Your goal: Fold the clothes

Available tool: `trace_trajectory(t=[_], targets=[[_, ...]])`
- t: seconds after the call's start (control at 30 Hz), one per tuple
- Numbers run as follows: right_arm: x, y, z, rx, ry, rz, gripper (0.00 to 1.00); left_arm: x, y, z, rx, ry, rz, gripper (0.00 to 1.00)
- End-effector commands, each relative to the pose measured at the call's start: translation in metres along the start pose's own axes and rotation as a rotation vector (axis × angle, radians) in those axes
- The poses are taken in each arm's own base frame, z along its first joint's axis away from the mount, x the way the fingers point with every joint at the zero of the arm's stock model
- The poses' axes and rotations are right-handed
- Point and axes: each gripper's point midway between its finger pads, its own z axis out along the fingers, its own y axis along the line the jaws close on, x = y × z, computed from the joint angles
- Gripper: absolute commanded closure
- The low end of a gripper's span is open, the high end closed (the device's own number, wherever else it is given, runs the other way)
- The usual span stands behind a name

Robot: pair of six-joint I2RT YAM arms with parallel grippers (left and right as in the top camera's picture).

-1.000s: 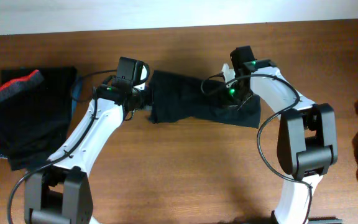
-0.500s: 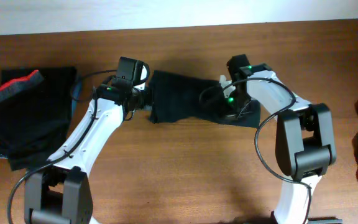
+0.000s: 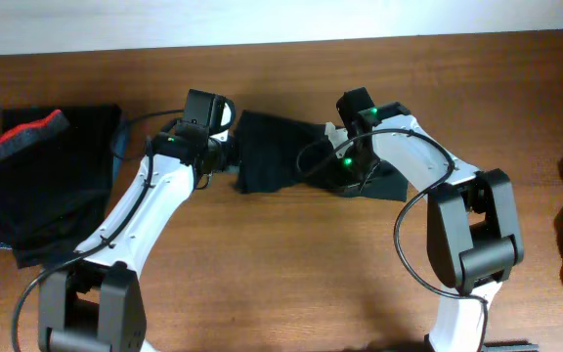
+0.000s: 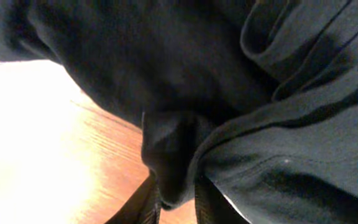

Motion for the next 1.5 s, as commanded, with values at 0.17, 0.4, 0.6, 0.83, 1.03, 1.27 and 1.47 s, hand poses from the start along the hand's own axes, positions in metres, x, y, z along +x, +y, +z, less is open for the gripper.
trace_trajectory(t=[0.17, 0.4, 0.6, 0.83, 1.03, 1.27, 1.47], targets=[[-0.053, -0.027, -0.07, 0.083, -0.216, 0.017, 0.74, -0.006, 0.003, -0.004, -0.009, -0.02, 0.006, 0.69], [-0.08, -0.07, -0.104, 0.212, -0.336, 0.068, 0.78, -0.006, 0.002, -0.004, -0.009, -0.021, 0.006, 0.69], [-0.073, -0.089, -0.074, 0.208, -0.26, 0.106, 0.83, -0.006, 0.002, -0.004, -0.009, -0.021, 0.006, 0.69], [-0.078, -0.101, -0.033, 0.208, -0.211, 0.111, 0.57, -0.006, 0.003, -0.004, -0.009, -0.02, 0.006, 0.69], [-0.085, -0.103, -0.027, 0.207, -0.227, 0.107, 0.56, -0.006, 0.003, -0.004, -0.009, -0.02, 0.006, 0.69], [-0.087, -0.099, -0.021, 0.173, -0.228, 0.104, 0.55, -0.006, 0.002, -0.004, -0.009, -0.021, 0.006, 0.69], [-0.086, -0.093, -0.011, 0.17, -0.207, 0.092, 0.53, -0.006, 0.002, -0.004, -0.009, -0.021, 0.006, 0.69]])
